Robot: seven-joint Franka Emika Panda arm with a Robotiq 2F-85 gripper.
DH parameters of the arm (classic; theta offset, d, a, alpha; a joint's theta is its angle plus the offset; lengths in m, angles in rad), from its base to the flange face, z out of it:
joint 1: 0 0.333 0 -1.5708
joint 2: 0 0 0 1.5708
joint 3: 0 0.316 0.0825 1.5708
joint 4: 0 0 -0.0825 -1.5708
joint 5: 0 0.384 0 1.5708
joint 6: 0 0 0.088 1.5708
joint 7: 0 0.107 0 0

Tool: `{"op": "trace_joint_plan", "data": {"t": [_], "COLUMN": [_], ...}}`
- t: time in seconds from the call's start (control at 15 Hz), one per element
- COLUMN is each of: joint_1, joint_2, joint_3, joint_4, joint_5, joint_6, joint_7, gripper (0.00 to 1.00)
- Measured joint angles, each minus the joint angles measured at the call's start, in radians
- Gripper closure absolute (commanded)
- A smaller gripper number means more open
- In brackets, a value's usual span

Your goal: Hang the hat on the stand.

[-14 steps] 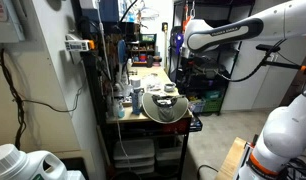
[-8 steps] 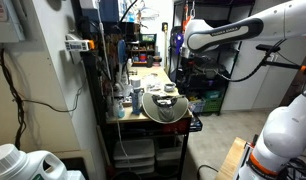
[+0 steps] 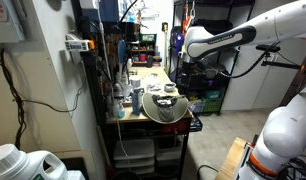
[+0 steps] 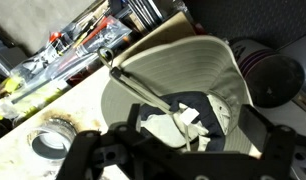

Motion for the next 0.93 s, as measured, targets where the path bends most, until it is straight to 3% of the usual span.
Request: {"op": "trace_joint_plan", "data": {"t": [0.47,0.87,0.93], "joint_1": [-0.014,-0.020,-0.021], "joint_2": [0.110,0.182,0.193], "joint_3": [-0.149,-0.159,-0.158], "joint_4": [-0.067,-0.076,-0.076], "joint_5": [0.090,0.272,0.283], "joint_6": [0.217,0.299,0.315], "joint_7": [-0.481,-0.712,-0.730], "gripper": [0.00,0.00,0.05]}}
